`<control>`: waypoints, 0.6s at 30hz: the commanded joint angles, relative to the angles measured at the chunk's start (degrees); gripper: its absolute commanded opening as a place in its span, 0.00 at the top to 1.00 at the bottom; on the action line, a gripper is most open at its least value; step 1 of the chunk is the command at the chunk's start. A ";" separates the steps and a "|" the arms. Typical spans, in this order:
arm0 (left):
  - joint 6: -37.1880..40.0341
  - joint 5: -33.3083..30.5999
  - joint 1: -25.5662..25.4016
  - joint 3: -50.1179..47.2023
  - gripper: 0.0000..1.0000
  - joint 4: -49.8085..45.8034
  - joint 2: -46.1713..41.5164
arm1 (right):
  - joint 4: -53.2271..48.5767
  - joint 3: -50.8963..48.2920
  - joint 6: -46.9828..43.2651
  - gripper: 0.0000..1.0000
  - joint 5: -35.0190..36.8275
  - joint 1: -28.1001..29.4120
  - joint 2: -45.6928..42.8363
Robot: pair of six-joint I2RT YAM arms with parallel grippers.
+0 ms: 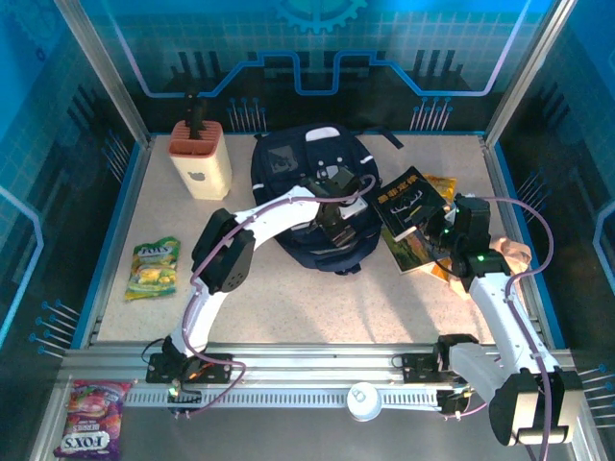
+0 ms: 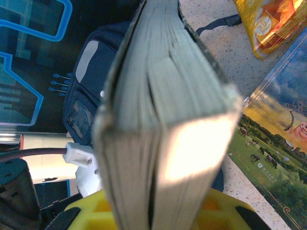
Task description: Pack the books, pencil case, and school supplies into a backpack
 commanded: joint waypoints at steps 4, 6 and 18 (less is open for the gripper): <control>0.76 -5.26 -0.86 3.46 0.35 -3.63 2.61 | 2.57 1.30 -1.17 1.00 0.19 -0.75 -0.93; -0.28 -5.56 -0.98 4.15 0.42 -3.58 2.45 | 2.39 1.48 -1.22 1.00 0.32 -0.75 -1.02; -3.13 -5.83 -1.16 4.55 0.74 -2.49 -0.83 | -5.40 6.60 -6.47 1.00 6.17 -1.02 -3.00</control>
